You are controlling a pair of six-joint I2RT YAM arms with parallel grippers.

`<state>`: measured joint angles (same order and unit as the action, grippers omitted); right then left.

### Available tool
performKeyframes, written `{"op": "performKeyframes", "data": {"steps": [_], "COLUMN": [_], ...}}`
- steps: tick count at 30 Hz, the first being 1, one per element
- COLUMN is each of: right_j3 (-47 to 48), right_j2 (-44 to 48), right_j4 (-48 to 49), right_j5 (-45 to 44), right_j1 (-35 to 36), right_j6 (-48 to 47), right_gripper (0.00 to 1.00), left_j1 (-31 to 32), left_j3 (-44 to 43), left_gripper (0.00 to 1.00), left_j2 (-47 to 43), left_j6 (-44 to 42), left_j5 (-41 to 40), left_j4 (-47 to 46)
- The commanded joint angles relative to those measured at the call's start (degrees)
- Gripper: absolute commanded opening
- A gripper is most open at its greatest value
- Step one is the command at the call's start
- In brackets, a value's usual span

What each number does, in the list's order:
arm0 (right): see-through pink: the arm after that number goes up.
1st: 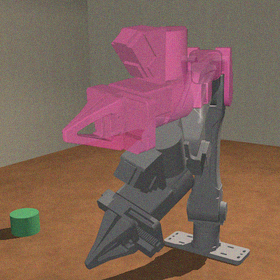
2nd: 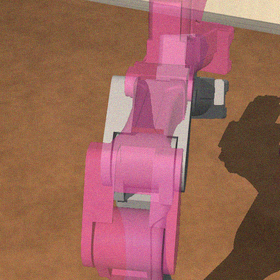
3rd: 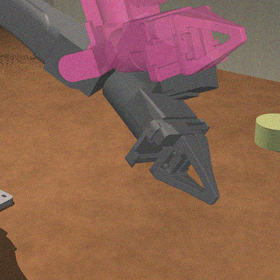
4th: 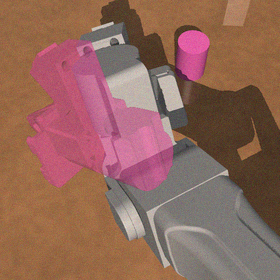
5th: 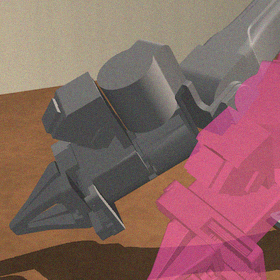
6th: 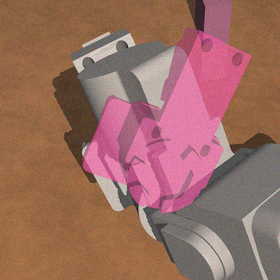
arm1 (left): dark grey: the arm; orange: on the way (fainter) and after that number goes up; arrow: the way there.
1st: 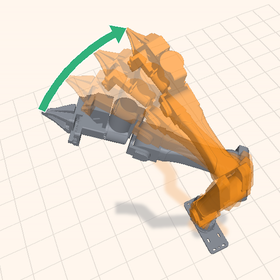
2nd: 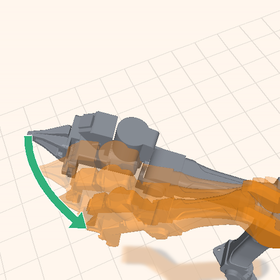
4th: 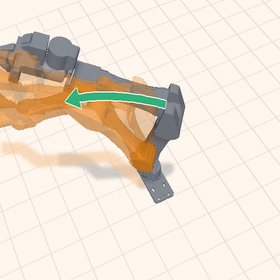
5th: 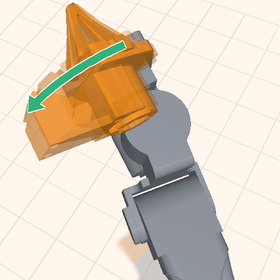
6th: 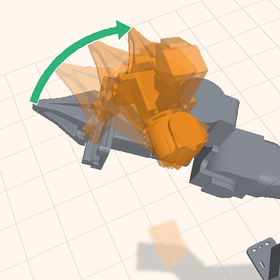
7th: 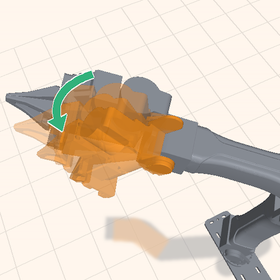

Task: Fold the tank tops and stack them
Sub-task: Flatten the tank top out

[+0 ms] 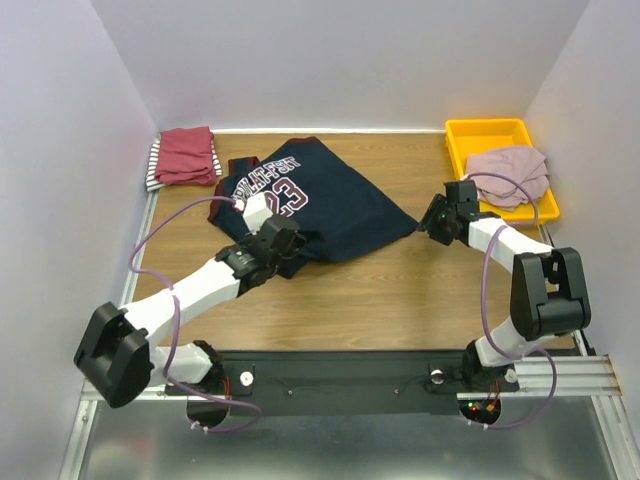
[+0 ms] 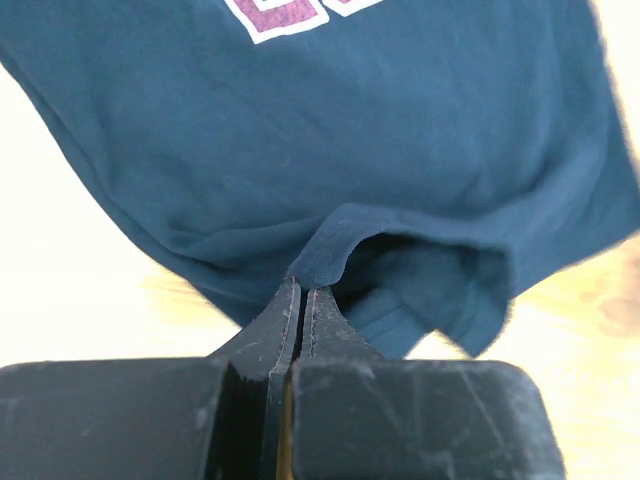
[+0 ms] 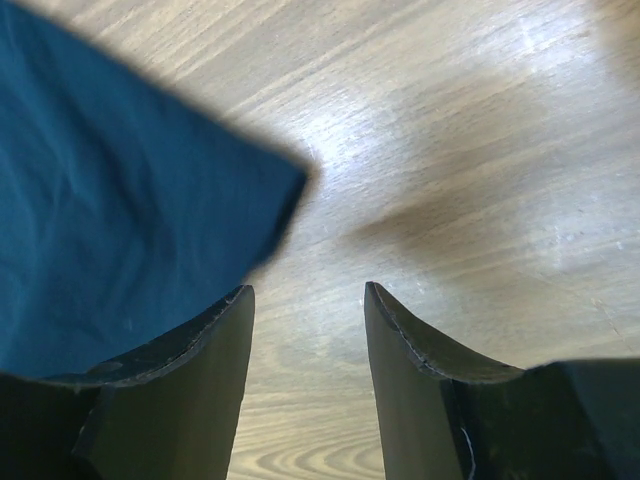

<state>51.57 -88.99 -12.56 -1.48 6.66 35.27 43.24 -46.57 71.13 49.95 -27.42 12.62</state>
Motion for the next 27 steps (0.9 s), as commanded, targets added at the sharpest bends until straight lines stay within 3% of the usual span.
{"op": "performKeyframes", "data": {"steps": [1,5,9,11,27], "right_j3": [-0.33,-2.0,-4.54,-6.48,-3.32], "right_j2": [-0.83,-1.19,-0.66,0.13,-6.19], "right_j4": [4.99,6.23,7.37,8.42,13.87], "right_j5": [1.12,1.12,0.86,-0.1,1.03], "right_j1": [-0.42,0.29,1.51,2.13,2.22], "right_j6": [0.59,0.59,1.21,1.65,3.4], "right_gripper": [0.54,0.53,0.37,0.35,0.49], "left_j1": [-3.16,-4.74,-5.89,-6.33,-8.61], "left_j3": [2.62,2.71,1.57,1.04,-1.51], "left_gripper": [0.0,0.0,0.0,0.0,0.0], "left_j2": [-5.56,-6.1,-5.92,-5.83,-7.24], "left_j6": [1.55,0.67,-0.56,-1.17,-3.81], "left_j5": [2.63,3.51,4.39,4.83,6.32], "left_j4": [-2.25,-2.51,-2.78,-2.87,-1.64]}}
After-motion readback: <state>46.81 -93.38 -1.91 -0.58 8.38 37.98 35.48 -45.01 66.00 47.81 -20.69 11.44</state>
